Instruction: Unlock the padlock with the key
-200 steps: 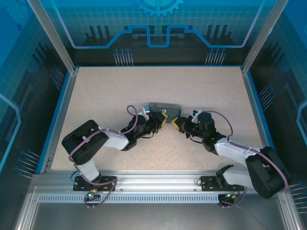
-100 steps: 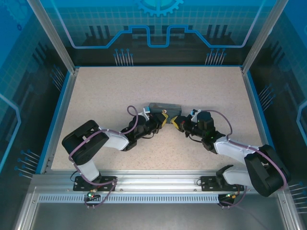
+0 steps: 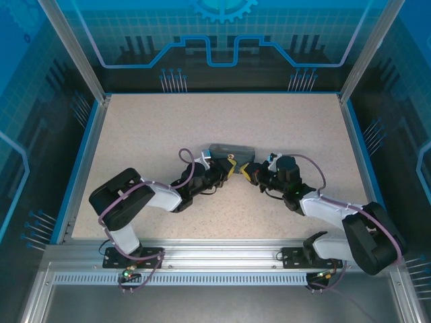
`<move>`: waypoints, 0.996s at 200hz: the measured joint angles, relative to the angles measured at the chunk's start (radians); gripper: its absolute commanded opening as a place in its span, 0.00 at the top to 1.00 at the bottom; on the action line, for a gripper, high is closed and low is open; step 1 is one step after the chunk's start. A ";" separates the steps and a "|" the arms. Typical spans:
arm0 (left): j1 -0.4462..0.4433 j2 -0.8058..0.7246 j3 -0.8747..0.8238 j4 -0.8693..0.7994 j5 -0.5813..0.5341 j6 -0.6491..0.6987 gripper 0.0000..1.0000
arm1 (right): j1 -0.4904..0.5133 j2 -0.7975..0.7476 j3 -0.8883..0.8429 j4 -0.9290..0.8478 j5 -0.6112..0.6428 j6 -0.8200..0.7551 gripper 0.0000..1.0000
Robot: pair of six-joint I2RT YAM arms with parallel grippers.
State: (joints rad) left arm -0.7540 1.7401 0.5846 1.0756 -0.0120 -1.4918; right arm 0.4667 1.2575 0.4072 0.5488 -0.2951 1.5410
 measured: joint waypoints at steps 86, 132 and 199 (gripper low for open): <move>-0.002 0.014 0.002 0.003 -0.042 -0.003 1.00 | 0.000 0.068 0.005 0.079 -0.008 -0.056 1.00; -0.002 0.026 0.002 0.031 -0.060 -0.005 1.00 | 0.000 0.080 0.004 0.119 -0.006 -0.034 1.00; -0.003 0.035 0.002 0.077 -0.072 -0.048 1.00 | -0.001 0.083 -0.008 0.173 0.000 -0.014 1.00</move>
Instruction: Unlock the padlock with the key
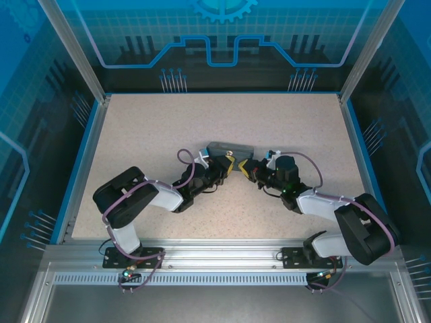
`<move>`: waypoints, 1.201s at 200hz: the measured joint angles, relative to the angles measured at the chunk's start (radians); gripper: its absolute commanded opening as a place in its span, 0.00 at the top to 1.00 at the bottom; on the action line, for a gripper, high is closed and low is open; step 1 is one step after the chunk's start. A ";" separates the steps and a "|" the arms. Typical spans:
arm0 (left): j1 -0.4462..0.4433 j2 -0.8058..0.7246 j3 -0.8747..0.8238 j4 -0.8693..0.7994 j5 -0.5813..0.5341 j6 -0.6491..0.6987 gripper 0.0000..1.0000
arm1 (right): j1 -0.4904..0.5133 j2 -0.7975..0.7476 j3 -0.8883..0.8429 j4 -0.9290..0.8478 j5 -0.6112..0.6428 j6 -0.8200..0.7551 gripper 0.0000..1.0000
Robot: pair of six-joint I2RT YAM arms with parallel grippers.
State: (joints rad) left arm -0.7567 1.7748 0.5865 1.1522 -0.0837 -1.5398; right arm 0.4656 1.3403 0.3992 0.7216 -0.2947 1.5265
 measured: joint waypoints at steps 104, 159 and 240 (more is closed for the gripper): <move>-0.003 0.024 0.006 0.025 -0.044 -0.008 1.00 | 0.000 0.025 0.058 -0.079 -0.023 -0.083 1.00; -0.004 0.031 0.006 0.026 -0.045 -0.008 1.00 | -0.006 0.030 0.082 -0.144 -0.035 -0.213 1.00; -0.006 0.037 0.006 0.034 -0.051 -0.014 1.00 | -0.068 0.071 0.083 -0.087 -0.135 -0.192 1.00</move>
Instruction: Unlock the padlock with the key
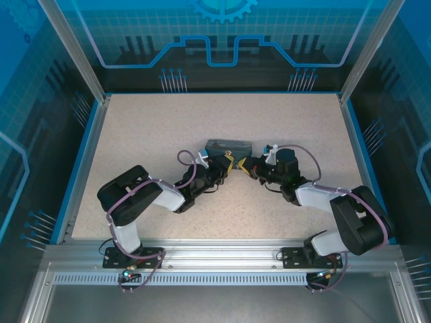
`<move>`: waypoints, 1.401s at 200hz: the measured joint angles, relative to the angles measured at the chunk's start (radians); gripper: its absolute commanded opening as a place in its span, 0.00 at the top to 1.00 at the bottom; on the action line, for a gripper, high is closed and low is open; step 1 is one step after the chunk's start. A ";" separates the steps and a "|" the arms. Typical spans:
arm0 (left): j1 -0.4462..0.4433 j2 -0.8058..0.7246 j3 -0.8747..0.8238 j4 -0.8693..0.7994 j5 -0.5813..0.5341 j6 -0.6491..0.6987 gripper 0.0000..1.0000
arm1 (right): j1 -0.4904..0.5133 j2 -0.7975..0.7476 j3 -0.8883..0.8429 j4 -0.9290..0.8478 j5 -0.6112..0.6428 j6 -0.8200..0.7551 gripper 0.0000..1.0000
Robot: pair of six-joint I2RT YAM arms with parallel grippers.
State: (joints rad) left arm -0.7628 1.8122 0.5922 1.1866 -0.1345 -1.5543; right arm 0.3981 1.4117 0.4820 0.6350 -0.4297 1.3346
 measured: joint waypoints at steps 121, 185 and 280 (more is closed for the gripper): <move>-0.009 0.005 0.000 0.023 0.000 -0.018 1.00 | 0.010 -0.060 0.021 -0.116 0.029 -0.259 1.00; -0.008 0.005 0.000 0.023 -0.017 -0.018 1.00 | 0.013 -0.030 0.019 -0.059 0.021 -0.049 1.00; -0.007 0.005 0.000 0.029 -0.026 -0.018 1.00 | 0.010 -0.009 -0.005 0.024 0.001 0.270 1.00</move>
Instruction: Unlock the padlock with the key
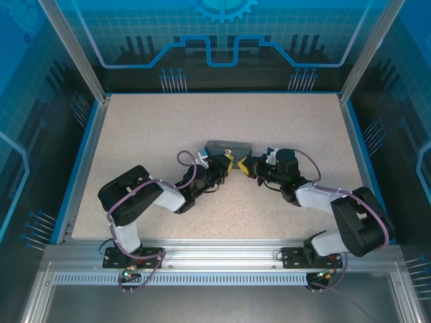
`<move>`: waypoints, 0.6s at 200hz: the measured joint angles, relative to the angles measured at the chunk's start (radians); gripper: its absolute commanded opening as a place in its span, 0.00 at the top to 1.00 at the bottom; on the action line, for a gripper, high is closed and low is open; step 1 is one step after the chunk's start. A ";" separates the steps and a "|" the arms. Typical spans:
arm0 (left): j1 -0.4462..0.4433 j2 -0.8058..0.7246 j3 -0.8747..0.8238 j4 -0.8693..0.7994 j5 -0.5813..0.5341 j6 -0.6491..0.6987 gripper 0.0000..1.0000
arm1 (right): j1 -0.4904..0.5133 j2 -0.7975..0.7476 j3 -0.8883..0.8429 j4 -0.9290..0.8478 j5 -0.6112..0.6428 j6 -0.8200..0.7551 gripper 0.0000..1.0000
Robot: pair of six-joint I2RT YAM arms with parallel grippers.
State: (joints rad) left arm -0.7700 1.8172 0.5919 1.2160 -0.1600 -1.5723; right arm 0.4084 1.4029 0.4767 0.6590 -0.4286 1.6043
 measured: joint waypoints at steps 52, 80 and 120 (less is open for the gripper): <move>0.000 0.000 0.000 -0.001 -0.003 0.000 1.00 | -0.011 0.030 0.010 0.018 -0.040 -0.086 1.00; 0.004 0.000 0.000 -0.001 -0.012 0.000 1.00 | -0.009 0.021 0.066 -0.092 -0.043 -0.255 1.00; 0.003 0.000 0.000 0.001 0.004 0.000 1.00 | -0.005 -0.026 0.100 -0.234 -0.021 -0.469 1.00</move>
State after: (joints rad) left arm -0.7666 1.8172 0.5919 1.2171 -0.1562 -1.5726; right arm 0.4038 1.3766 0.5766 0.4248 -0.4492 1.1351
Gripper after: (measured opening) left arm 0.126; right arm 0.062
